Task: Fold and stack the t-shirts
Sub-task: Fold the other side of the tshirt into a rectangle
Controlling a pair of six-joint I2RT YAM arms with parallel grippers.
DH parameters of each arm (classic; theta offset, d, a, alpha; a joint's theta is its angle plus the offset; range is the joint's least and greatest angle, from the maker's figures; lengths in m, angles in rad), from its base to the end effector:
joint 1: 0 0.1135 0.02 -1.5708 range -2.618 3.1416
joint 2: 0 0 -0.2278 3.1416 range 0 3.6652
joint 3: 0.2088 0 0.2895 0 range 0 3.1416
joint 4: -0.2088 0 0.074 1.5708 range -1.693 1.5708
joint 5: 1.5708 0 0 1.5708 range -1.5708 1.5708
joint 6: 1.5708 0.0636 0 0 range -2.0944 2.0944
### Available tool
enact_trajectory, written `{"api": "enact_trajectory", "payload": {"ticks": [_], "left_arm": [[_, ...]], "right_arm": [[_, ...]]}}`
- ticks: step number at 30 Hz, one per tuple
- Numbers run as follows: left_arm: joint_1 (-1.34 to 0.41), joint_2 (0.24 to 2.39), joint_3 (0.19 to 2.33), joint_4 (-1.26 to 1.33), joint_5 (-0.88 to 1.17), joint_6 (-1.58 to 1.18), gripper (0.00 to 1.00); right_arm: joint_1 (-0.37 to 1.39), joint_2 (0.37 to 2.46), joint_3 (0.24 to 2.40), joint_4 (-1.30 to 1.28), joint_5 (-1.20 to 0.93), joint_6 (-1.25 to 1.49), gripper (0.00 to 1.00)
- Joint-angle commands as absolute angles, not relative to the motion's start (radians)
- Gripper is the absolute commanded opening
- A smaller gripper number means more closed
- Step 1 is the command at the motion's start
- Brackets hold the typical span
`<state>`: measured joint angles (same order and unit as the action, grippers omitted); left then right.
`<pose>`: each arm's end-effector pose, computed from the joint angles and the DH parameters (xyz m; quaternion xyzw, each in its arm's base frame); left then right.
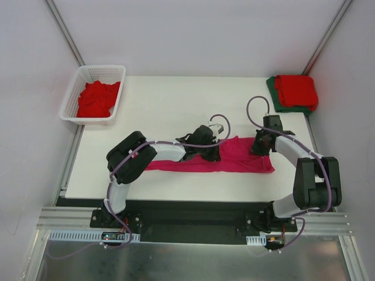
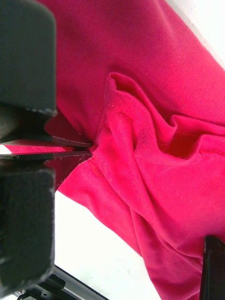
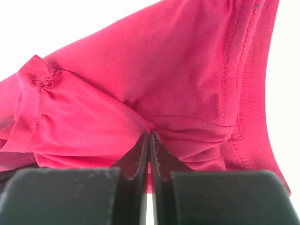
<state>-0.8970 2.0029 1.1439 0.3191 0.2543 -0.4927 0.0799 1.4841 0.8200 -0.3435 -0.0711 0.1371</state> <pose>0.2758 -0.3711 0.0754 0.2345 0.8329 -0.3978 0.3049 0.3322 0.0311 0.0969 0.0176 0.9599 0.0640 0.2724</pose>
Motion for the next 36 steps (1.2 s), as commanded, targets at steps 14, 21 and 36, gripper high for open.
{"api": "enact_trajectory", "payload": {"ticks": [14,21,36], "left_arm": [[-0.902,1.895,1.066,0.357,0.259,-0.503,0.00],[-0.903,1.842,1.016,0.351,0.253,-0.499,0.00],[-0.905,1.809,0.980,0.342,0.242,-0.503,0.00]], "right_arm": [[0.078,1.399,0.805,-0.364,-0.006,0.170,0.01],[0.078,1.384,0.824,-0.396,0.061,0.170,0.01],[0.078,1.305,0.824,-0.462,0.032,0.156,0.01]]}}
